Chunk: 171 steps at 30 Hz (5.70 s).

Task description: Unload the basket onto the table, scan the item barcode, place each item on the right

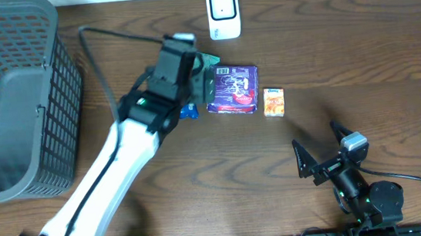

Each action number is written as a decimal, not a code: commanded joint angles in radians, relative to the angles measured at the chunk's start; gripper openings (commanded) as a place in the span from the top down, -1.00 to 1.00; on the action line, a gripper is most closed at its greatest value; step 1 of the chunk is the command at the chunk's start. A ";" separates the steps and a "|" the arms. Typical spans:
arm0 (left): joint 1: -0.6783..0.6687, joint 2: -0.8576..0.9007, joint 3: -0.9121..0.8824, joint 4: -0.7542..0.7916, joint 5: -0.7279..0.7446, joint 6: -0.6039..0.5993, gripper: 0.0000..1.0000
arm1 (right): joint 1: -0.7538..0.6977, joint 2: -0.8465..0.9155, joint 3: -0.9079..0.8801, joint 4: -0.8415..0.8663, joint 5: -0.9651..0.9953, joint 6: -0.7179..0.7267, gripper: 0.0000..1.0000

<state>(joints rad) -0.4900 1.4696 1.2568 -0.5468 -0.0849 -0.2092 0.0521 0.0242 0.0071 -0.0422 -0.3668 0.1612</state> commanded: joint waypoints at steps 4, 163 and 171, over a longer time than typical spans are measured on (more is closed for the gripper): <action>0.002 -0.078 0.004 -0.362 -0.004 0.002 -0.96 | 0.006 -0.005 -0.002 -0.006 -0.002 0.013 -0.99; 0.002 -0.072 0.004 -0.425 -0.005 0.002 -0.96 | -0.118 1.883 1.184 -0.459 -0.942 0.041 0.98; 0.002 -0.072 0.004 -0.425 -0.005 0.002 -0.96 | -0.130 1.793 1.303 -0.521 -0.361 0.142 0.98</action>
<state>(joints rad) -0.4900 1.3933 1.2617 -0.9691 -0.0845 -0.2089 -0.0689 1.8748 1.2449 -0.5297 -1.0100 0.2604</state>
